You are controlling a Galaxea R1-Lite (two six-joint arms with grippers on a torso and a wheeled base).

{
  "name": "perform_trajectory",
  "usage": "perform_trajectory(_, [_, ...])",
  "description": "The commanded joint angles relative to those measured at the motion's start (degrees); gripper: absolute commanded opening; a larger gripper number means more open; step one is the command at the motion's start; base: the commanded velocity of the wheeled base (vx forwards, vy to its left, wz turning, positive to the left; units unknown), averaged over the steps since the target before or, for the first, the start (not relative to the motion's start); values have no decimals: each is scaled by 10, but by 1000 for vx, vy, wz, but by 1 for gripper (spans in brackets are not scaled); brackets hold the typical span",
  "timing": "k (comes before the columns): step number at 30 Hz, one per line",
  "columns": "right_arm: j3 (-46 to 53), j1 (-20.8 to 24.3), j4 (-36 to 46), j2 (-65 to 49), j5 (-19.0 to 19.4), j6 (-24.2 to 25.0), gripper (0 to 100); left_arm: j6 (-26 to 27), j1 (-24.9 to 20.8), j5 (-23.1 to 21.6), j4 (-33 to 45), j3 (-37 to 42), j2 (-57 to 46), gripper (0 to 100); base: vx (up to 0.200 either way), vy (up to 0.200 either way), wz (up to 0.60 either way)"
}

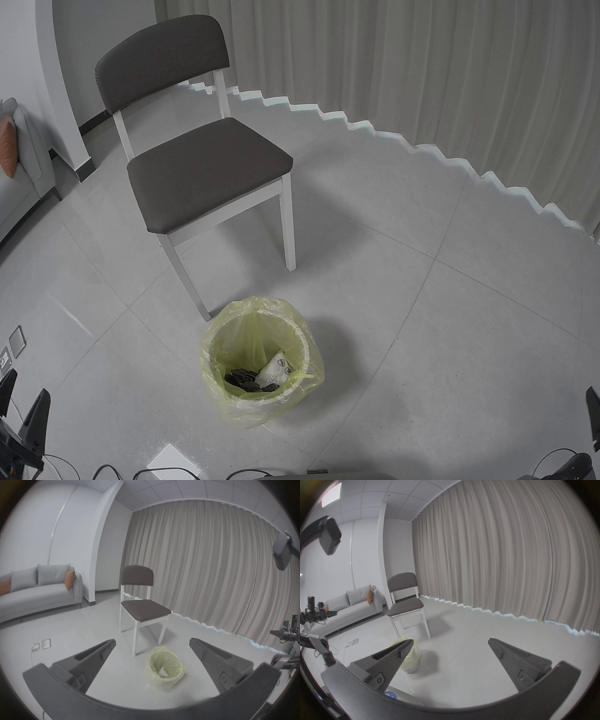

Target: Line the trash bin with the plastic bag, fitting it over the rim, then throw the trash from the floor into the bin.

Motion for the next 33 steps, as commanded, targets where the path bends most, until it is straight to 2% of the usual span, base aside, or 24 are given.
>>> perform_trajectory(1, [140,-32,-79,-86,3,3,100,60,16,39,23,67,-79,100,0,0,0])
perform_trajectory(3, [183,-32,-158,-86,5,3,100,101,17,70,-18,110,-78,100,0,0,0])
perform_trajectory(5, [183,-32,-157,-86,-1,-1,100,118,24,88,-61,135,-82,100,0,0,0])
perform_trajectory(9, [183,-32,-157,-86,-41,-9,100,109,56,57,-35,135,-129,100,0,0,0])
perform_trajectory(12, [183,-32,-156,-86,-46,-22,100,100,56,49,-36,135,-129,100,0,0,0])
perform_trajectory(16, [183,-32,-156,-86,-25,-14,100,63,56,48,-35,135,-129,100,0,0,0])
perform_trajectory(20, [183,-32,-156,-86,-6,-34,100,64,56,46,-33,135,-129,100,0,0,0])
perform_trajectory(22, [183,-32,-156,-86,-51,-44,100,66,56,45,-33,135,-129,100,0,0,0])
perform_trajectory(23, [183,-32,-156,-86,-51,-44,100,66,56,45,-33,135,-129,100,0,0,0])
perform_trajectory(24, [183,-32,-157,-86,-135,-41,100,65,56,45,-32,135,-129,100,0,0,0])
perform_trajectory(25, [183,-32,-157,-86,-157,-38,100,66,56,45,-32,135,-129,100,0,0,0])
perform_trajectory(27, [183,-31,-157,-86,-151,-29,100,68,56,45,-31,135,-129,100,0,0,0])
perform_trajectory(31, [183,-32,-157,-86,-102,-14,100,71,56,45,-31,135,-129,100,0,0,0])
perform_trajectory(33, [183,-32,-155,-86,-102,-12,100,66,56,45,-31,135,-129,100,0,0,0])
